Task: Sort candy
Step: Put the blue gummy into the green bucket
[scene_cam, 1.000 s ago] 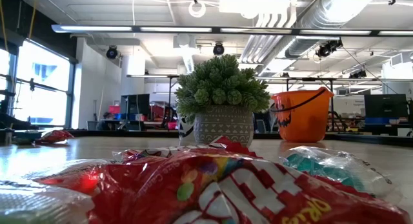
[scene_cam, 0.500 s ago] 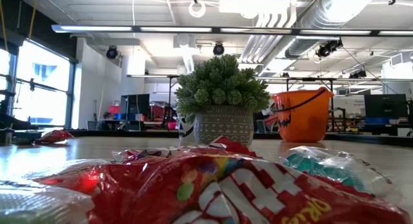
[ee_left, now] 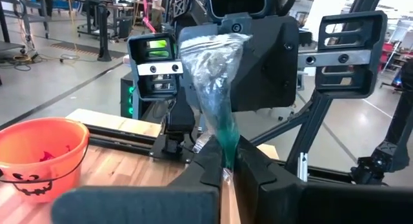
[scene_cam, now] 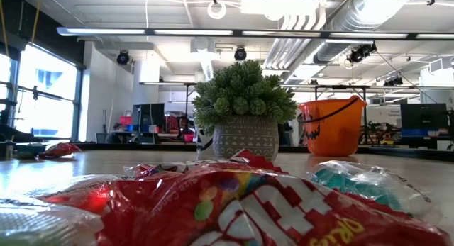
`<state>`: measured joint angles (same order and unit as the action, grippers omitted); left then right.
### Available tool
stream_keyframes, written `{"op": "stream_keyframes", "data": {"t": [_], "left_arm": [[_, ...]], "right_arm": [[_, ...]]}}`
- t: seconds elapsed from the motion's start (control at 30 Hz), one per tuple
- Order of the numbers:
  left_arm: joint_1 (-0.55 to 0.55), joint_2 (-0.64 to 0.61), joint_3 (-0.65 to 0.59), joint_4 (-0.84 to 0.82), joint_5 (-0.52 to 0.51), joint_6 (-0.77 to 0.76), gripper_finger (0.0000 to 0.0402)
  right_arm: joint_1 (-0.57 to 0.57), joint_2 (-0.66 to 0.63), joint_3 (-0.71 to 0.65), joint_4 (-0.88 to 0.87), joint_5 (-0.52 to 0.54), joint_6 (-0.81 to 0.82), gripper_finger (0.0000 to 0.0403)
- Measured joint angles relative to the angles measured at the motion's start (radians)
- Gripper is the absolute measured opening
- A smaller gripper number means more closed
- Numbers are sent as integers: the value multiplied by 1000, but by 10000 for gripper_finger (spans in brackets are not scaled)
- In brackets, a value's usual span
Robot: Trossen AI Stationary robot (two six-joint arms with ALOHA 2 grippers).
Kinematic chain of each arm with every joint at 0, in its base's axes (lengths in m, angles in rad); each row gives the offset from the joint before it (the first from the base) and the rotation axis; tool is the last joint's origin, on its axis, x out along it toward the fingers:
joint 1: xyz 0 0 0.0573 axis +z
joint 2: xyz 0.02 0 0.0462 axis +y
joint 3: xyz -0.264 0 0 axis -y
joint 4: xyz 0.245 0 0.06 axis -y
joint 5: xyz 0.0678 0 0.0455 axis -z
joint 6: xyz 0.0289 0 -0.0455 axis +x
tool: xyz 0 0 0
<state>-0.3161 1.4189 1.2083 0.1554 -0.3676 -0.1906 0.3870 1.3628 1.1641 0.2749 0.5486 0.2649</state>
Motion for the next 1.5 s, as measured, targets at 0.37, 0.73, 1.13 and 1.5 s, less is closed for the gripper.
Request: {"op": "stream_keyframes", "data": {"t": [0.37, 0.73, 1.13, 1.5], "left_arm": [[-31, 0, 0, -16, -16, -15, 1], [-49, -128, -1, -381, -128, -159, 0], [-347, -246, 0, -995, 477, -983, 0], [-660, -76, -1, -1030, 279, -1213, 5]], "right_arm": [[17, -2, 0, 0, -1, 0, 167], [102, -109, 0, -46, -2, 10, 197], [246, -159, 0, -329, -4, 308, 197], [296, -158, 0, -526, 1, 565, 197]]}}
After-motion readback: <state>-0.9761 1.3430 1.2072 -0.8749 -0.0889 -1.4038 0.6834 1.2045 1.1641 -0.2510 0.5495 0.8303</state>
